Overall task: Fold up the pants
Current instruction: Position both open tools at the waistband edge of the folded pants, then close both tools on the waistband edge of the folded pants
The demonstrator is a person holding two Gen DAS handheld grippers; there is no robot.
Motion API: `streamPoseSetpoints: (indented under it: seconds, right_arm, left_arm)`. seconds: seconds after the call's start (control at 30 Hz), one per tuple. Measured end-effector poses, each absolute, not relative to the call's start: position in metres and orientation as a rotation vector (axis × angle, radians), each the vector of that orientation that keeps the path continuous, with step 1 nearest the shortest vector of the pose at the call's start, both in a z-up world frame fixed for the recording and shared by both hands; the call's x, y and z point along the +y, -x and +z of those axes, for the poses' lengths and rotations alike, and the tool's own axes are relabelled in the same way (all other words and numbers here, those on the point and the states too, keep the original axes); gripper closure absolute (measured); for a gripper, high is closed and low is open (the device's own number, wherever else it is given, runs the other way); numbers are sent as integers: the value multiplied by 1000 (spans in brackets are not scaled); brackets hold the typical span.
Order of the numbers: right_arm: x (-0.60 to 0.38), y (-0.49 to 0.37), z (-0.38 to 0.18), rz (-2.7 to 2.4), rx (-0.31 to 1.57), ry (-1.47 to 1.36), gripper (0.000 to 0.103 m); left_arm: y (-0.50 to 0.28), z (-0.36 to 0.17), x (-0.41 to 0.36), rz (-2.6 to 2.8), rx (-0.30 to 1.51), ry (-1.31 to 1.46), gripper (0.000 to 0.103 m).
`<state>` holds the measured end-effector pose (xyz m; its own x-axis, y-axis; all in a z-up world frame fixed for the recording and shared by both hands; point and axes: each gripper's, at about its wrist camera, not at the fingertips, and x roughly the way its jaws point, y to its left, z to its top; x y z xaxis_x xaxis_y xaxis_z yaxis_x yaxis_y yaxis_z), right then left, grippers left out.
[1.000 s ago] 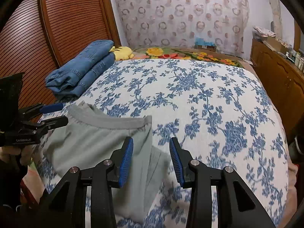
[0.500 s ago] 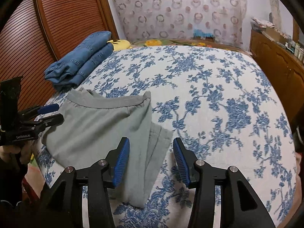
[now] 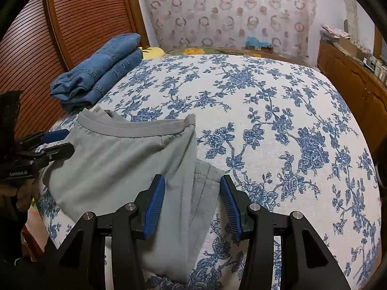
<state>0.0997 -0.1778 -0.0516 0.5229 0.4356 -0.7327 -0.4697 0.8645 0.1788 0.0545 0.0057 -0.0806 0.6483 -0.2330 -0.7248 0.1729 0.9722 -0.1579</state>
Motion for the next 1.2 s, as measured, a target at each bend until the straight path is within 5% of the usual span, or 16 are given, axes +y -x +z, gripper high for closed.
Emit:
streamPoseSetpoints:
  seconds: [0.27, 0.93, 1.2]
  right_arm:
    - [-179, -98, -53, 552, 856, 43, 53]
    - [-179, -95, -53, 550, 845, 62, 57]
    - [-177, -98, -52, 568, 854, 56, 71]
  left_arm:
    - [-73, -76, 10, -263, 842, 132, 41]
    - [-97, -86, 11, -247, 888, 139, 43]
    - [-98, -86, 5, -284, 891, 137, 66]
